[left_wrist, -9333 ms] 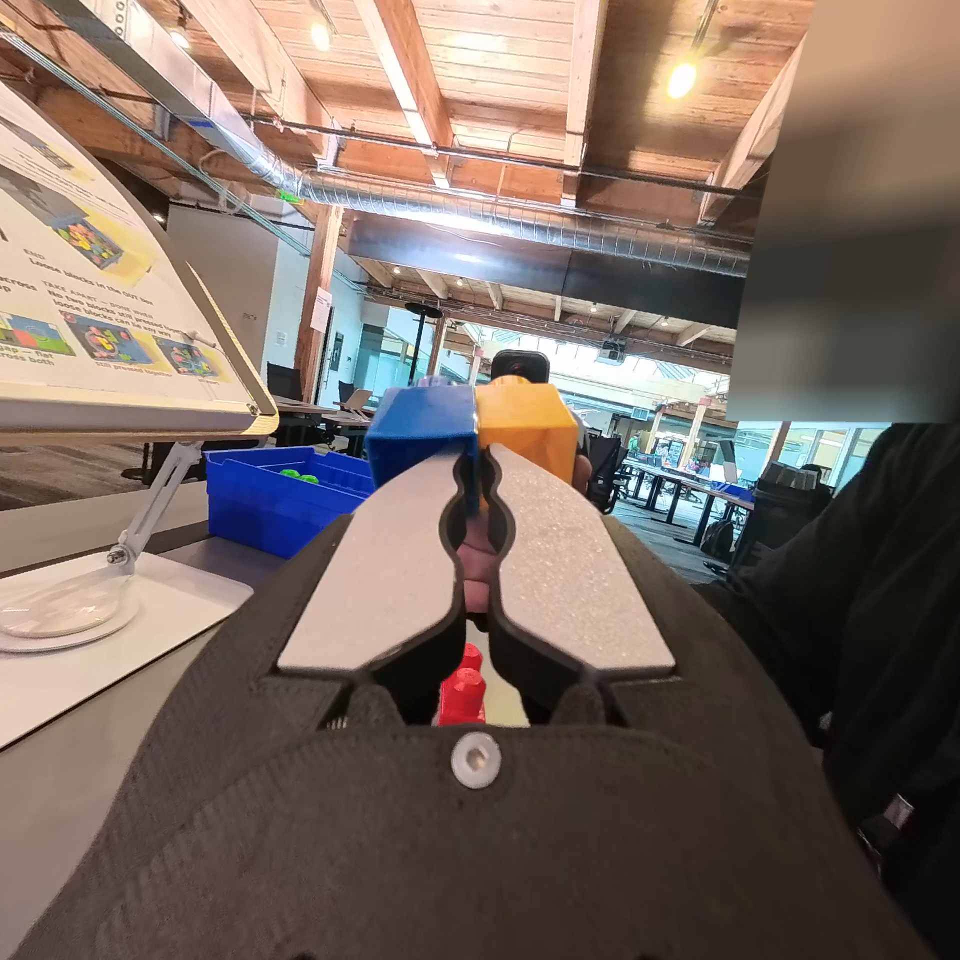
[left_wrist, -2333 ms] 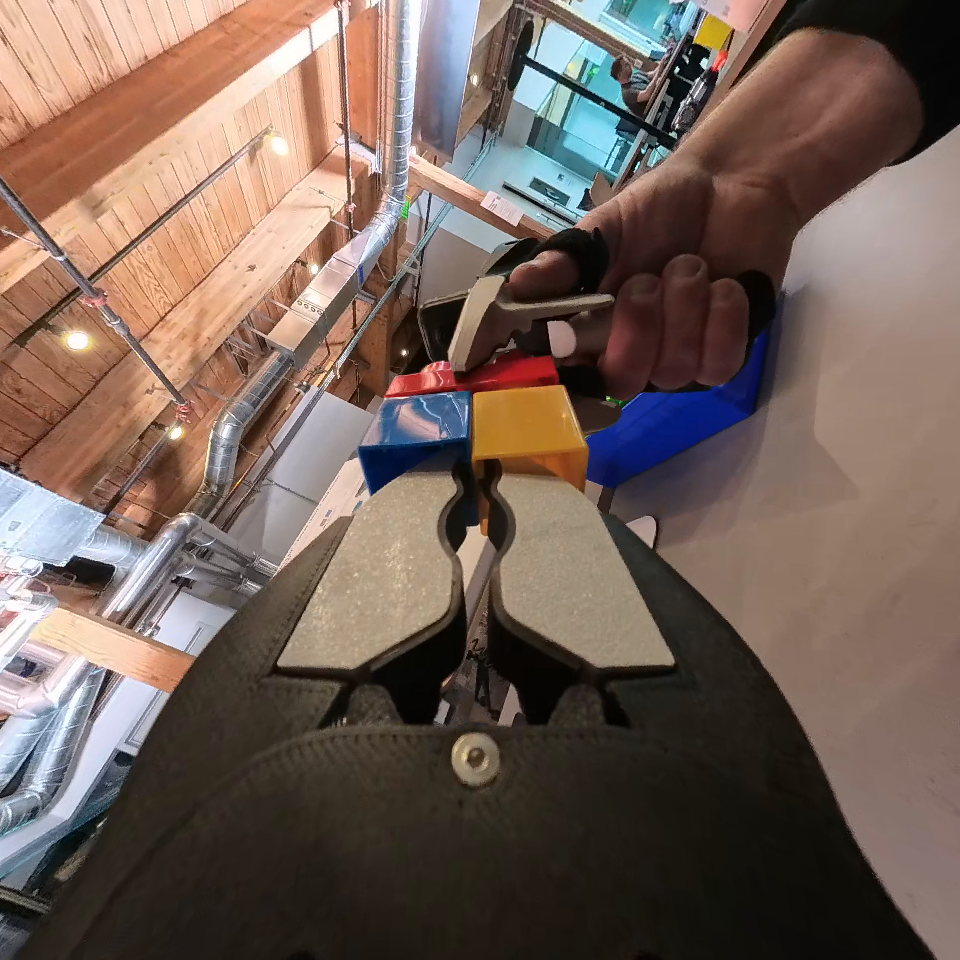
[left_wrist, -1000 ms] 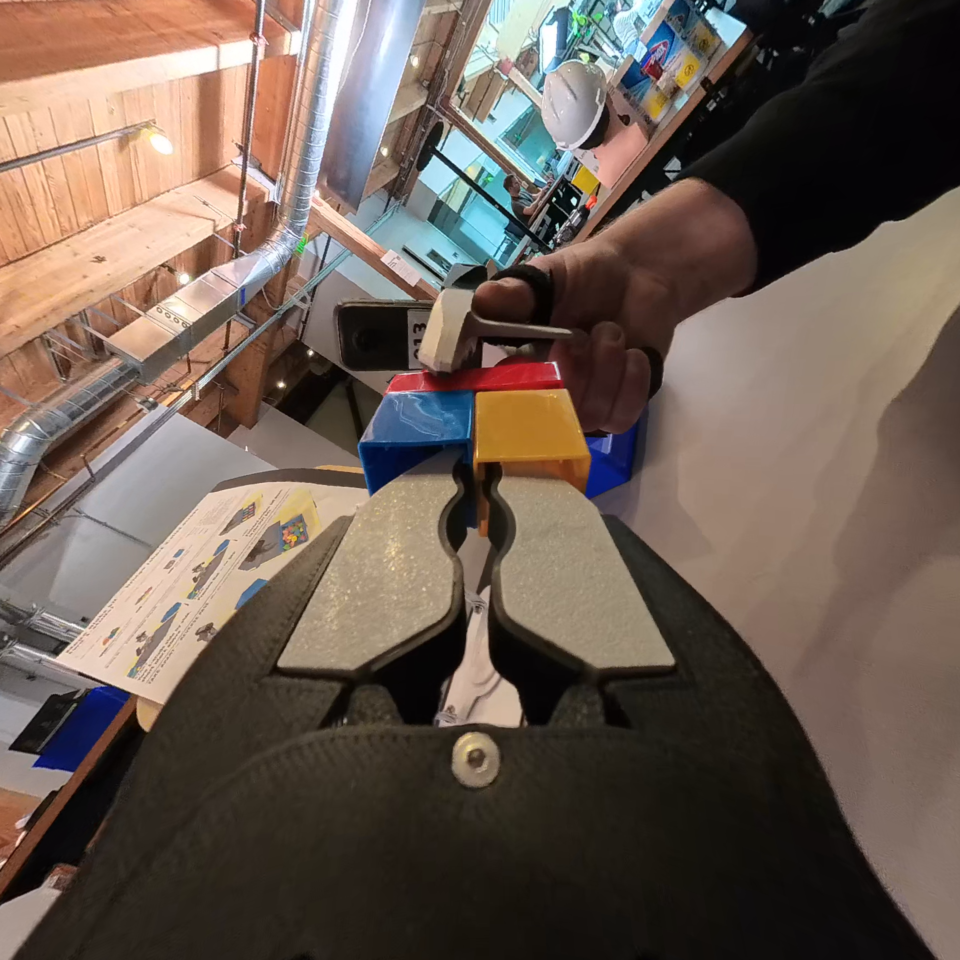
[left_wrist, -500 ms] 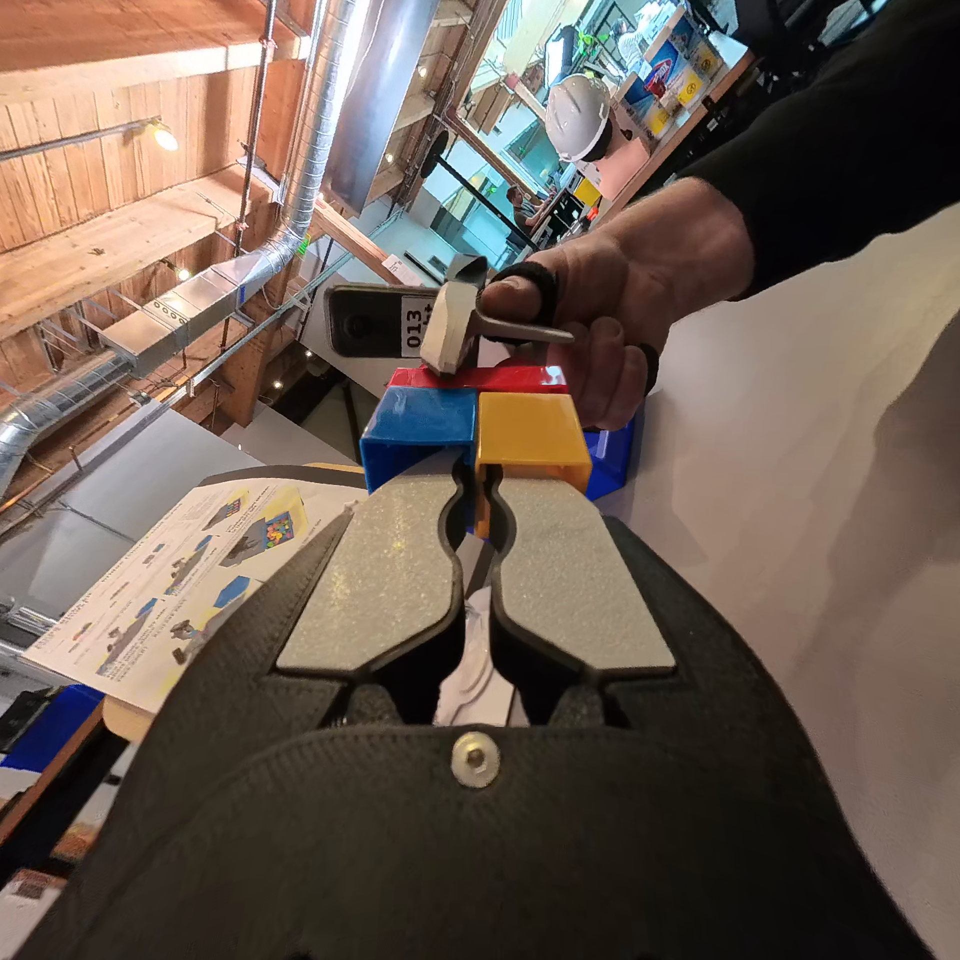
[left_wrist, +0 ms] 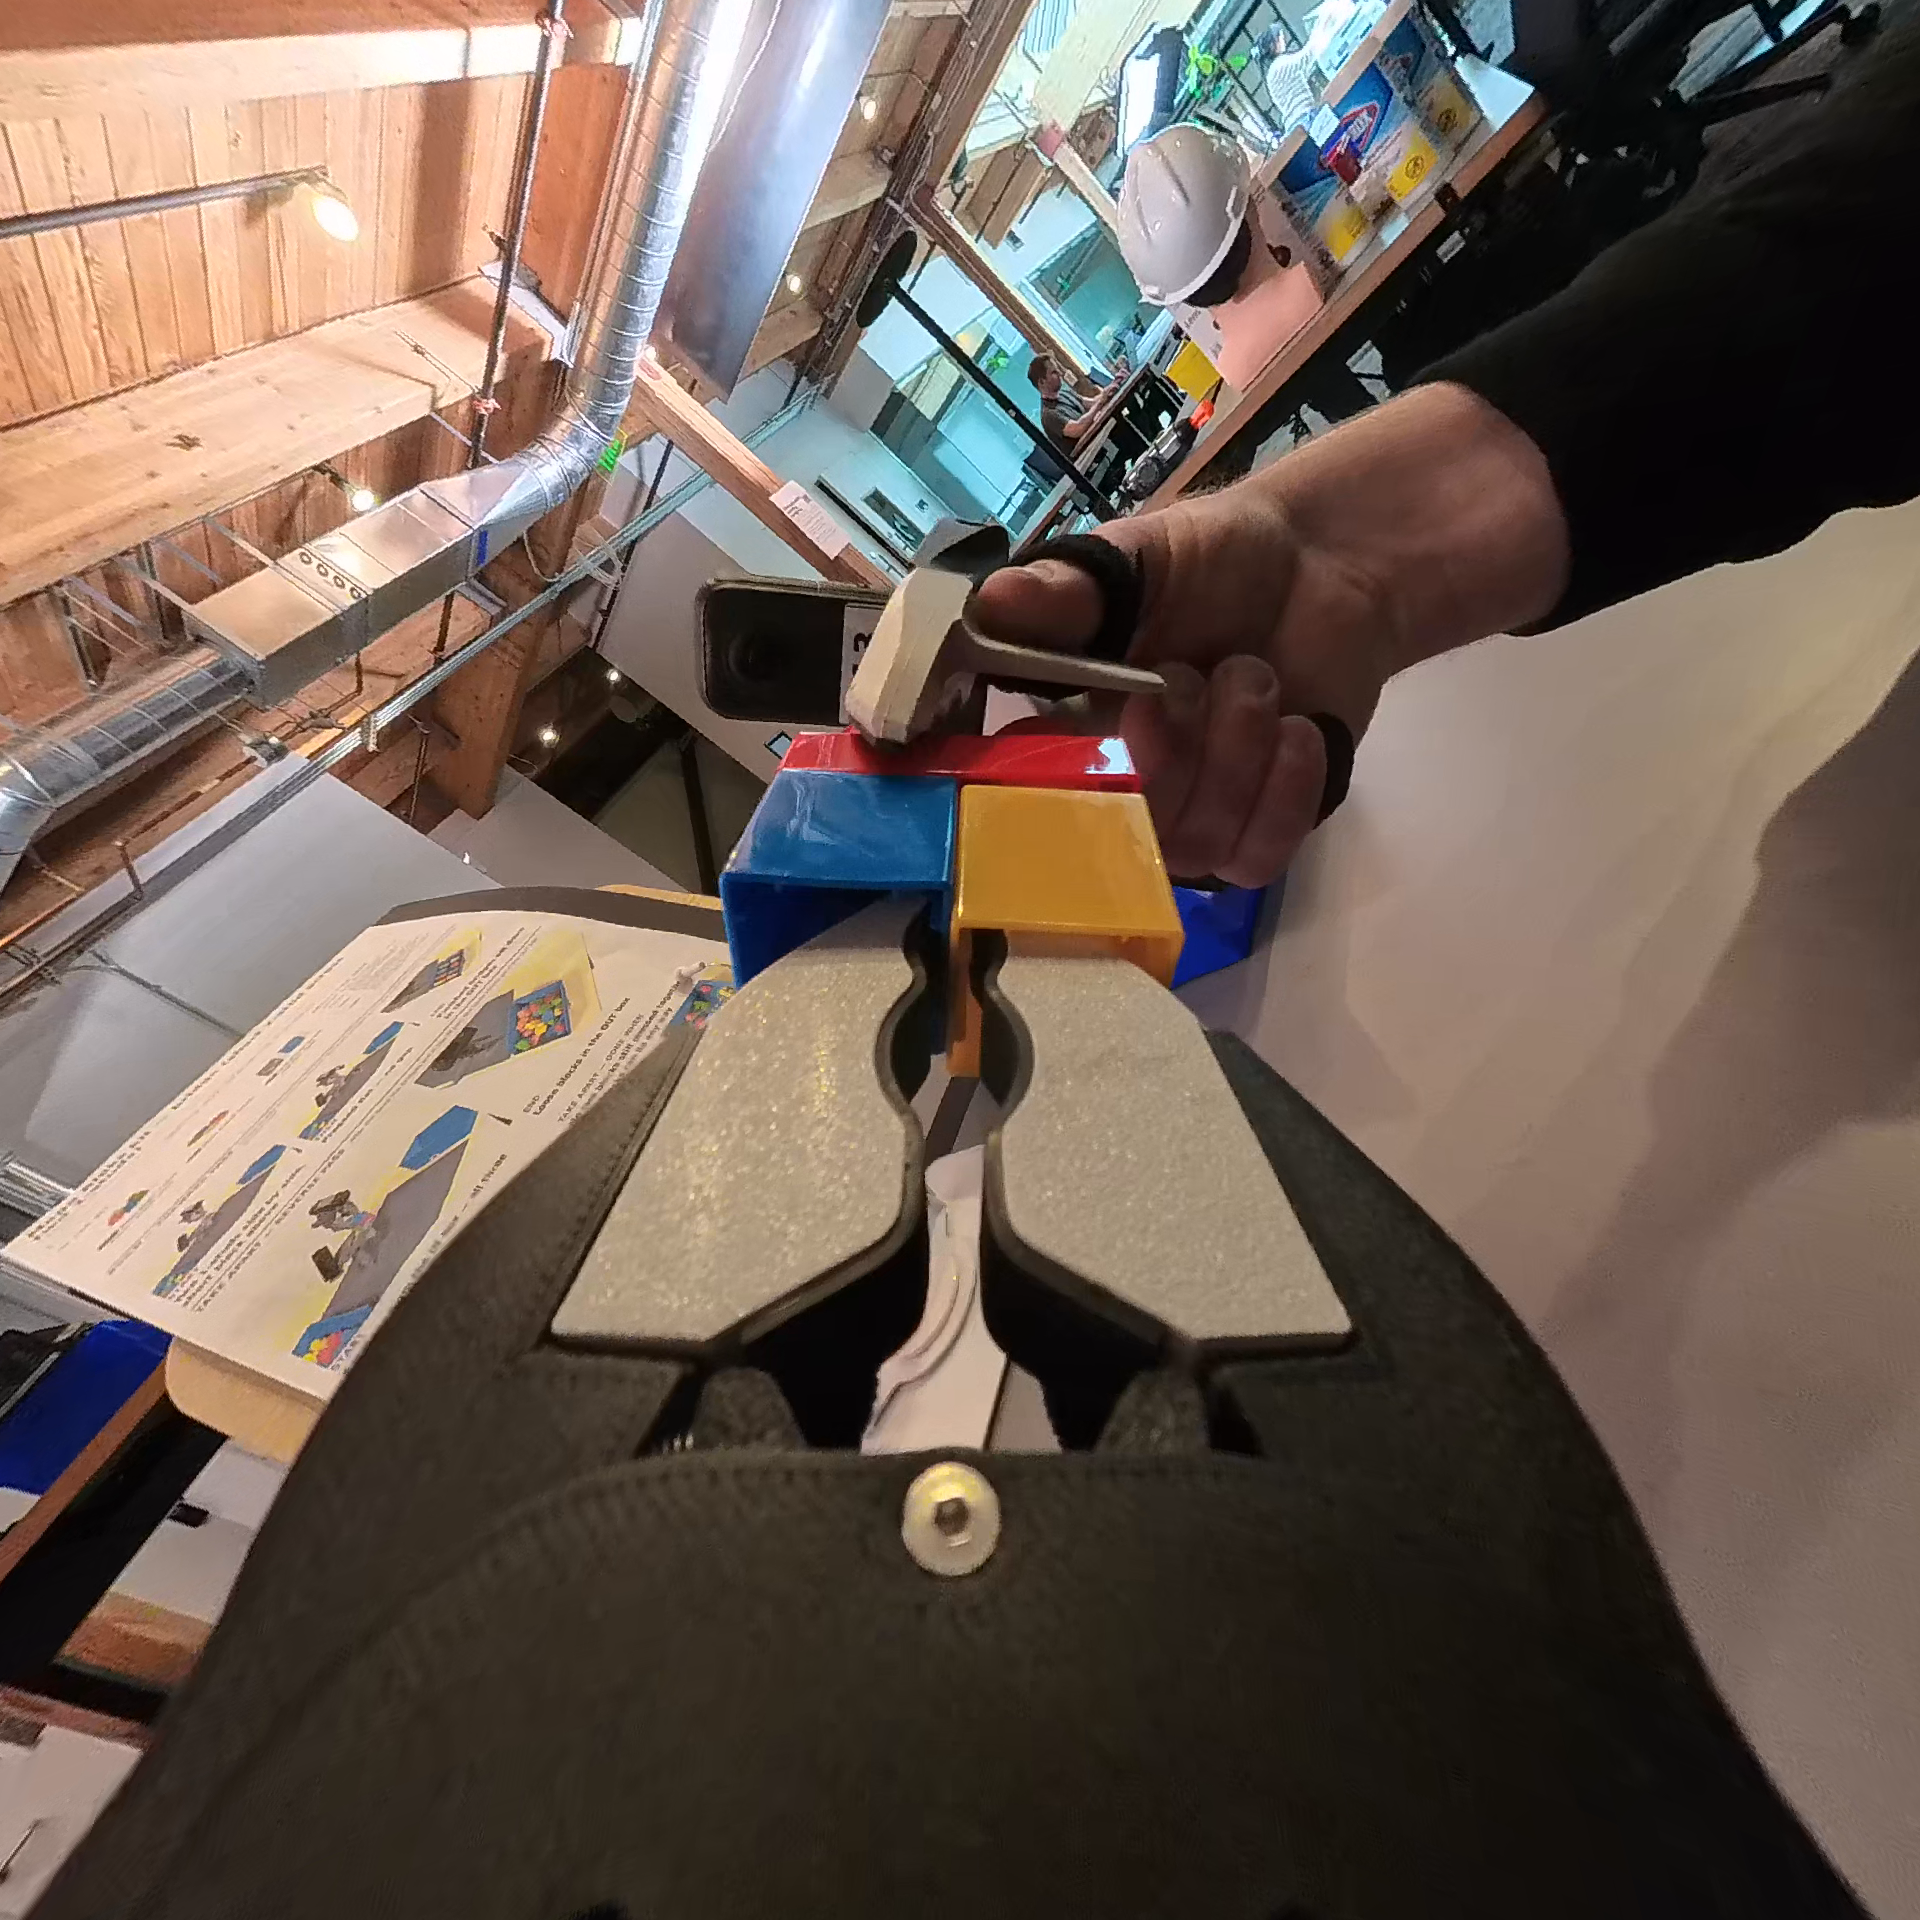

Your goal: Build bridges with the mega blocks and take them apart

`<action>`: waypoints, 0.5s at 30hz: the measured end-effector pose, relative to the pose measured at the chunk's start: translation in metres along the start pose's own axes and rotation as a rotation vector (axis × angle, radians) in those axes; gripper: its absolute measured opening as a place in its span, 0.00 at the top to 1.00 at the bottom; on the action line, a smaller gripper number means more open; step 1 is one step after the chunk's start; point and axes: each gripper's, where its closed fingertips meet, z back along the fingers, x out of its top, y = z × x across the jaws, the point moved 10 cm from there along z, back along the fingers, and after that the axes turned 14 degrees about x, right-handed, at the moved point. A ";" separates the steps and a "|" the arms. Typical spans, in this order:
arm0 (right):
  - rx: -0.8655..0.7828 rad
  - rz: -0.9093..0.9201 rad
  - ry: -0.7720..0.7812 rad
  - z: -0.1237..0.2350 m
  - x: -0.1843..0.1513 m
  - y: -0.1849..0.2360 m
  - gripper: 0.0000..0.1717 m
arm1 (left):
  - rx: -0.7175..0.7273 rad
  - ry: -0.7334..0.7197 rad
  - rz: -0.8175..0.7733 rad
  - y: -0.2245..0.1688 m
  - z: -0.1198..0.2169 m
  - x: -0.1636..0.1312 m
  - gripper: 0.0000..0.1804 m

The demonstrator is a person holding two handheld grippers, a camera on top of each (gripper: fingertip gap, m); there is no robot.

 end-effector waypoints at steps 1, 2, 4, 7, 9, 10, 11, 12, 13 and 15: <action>0.001 -0.001 -0.004 0.000 0.000 -0.001 0.79 | 0.002 0.000 0.003 0.000 0.000 -0.001 0.98; 0.003 -0.001 -0.007 0.001 0.000 -0.002 0.79 | 0.003 0.001 0.010 0.000 0.000 -0.001 0.98; 0.010 -0.006 -0.016 0.001 -0.001 -0.004 0.78 | -0.005 0.010 0.034 0.001 -0.001 -0.002 0.98; 0.017 -0.002 -0.037 0.002 0.000 -0.005 0.78 | 0.010 0.012 0.050 0.001 -0.001 -0.002 0.99; 0.016 0.004 -0.040 0.002 0.000 -0.005 0.78 | 0.020 0.009 0.062 0.001 -0.002 -0.003 0.99; 0.017 0.002 -0.038 0.002 -0.001 -0.005 0.78 | 0.034 0.008 0.060 0.001 -0.001 -0.003 0.99; 0.019 0.002 -0.032 0.003 -0.001 -0.004 0.77 | 0.041 0.007 0.063 0.002 -0.001 -0.002 0.99; 0.021 0.000 -0.030 0.003 -0.003 -0.004 0.76 | 0.044 0.003 0.073 0.003 -0.001 -0.002 0.99; 0.027 -0.004 -0.031 0.004 -0.004 -0.003 0.76 | 0.042 0.002 0.077 0.004 -0.001 -0.002 0.99; 0.031 -0.006 -0.034 0.005 -0.007 -0.002 0.78 | 0.040 0.006 0.066 0.003 -0.001 -0.002 0.99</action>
